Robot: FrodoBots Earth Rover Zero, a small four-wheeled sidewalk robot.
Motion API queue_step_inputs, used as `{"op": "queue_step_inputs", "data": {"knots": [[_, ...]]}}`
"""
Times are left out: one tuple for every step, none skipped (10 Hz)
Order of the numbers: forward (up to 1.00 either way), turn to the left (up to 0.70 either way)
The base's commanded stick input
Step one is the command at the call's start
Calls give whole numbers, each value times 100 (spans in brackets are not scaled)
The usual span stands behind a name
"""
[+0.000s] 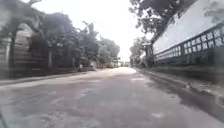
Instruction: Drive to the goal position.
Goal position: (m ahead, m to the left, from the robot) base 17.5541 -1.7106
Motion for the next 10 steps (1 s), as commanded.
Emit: {"op": "queue_step_inputs", "data": {"knots": [[50,0],[50,0],[50,0],[50,0],[50,0],[50,0],[50,0],[50,0],[50,0],[50,0]]}}
